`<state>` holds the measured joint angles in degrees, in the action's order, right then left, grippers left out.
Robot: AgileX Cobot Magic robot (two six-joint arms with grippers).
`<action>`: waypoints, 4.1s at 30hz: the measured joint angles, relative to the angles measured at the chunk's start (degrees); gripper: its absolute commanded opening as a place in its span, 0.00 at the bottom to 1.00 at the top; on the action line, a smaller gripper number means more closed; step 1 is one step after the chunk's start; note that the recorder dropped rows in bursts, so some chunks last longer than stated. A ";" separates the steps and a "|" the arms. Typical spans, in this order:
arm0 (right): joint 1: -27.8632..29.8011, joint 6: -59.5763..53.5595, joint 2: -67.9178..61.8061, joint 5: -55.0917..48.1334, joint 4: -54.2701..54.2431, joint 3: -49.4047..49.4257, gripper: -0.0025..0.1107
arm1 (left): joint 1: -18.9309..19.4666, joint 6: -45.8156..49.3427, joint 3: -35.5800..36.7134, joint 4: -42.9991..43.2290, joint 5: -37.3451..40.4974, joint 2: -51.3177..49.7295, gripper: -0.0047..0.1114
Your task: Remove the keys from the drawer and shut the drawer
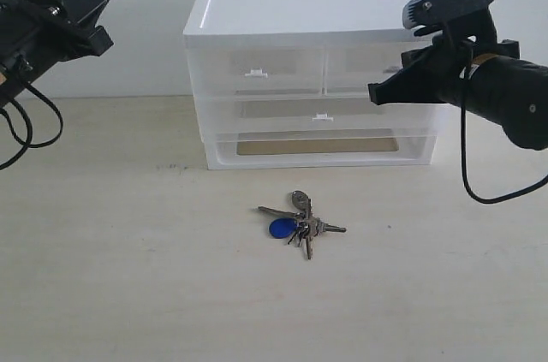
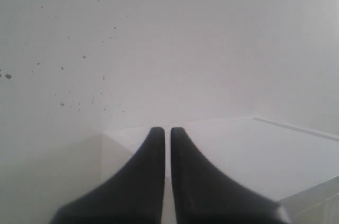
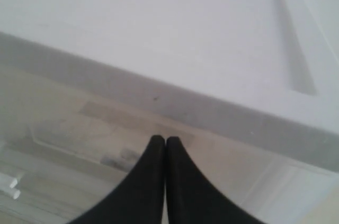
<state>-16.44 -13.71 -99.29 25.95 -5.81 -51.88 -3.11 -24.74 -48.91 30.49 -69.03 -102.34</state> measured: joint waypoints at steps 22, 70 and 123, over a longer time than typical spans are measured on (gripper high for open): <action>0.00 10.86 34.27 -6.13 4.34 16.85 0.02 | 0.00 -5.20 0.24 6.97 -0.39 -0.41 0.08; 0.36 18.87 98.50 -33.71 3.98 26.30 0.02 | 0.00 -23.43 41.15 14.72 9.00 68.80 0.08; 0.36 19.74 98.94 -44.68 3.48 26.30 0.02 | -1.58 -22.17 41.27 28.88 9.04 72.63 0.08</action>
<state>-16.08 6.03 -0.35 -18.74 -2.34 -25.58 -4.70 -46.91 -7.64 59.37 -59.99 -29.71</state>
